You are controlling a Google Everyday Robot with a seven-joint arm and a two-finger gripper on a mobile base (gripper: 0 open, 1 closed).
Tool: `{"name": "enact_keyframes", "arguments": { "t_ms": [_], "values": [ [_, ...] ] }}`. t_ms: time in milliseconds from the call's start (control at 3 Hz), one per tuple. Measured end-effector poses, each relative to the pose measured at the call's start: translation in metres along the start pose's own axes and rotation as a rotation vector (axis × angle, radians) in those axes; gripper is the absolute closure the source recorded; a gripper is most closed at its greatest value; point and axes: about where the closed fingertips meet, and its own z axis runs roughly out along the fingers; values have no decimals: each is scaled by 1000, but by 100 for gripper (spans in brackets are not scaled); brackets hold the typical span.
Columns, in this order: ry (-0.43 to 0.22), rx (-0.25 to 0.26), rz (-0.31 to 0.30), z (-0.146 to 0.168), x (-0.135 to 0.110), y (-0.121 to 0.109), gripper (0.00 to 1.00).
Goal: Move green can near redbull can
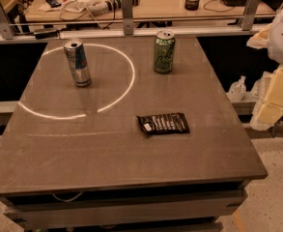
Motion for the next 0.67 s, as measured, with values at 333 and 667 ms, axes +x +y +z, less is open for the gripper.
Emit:
{"name": "enact_keyframes", "arguments": {
  "t_ms": [333,667],
  "values": [
    [0,0,0,0,0,0,0],
    [-15,18,16,-2,0,-2,0]
  ]
}}
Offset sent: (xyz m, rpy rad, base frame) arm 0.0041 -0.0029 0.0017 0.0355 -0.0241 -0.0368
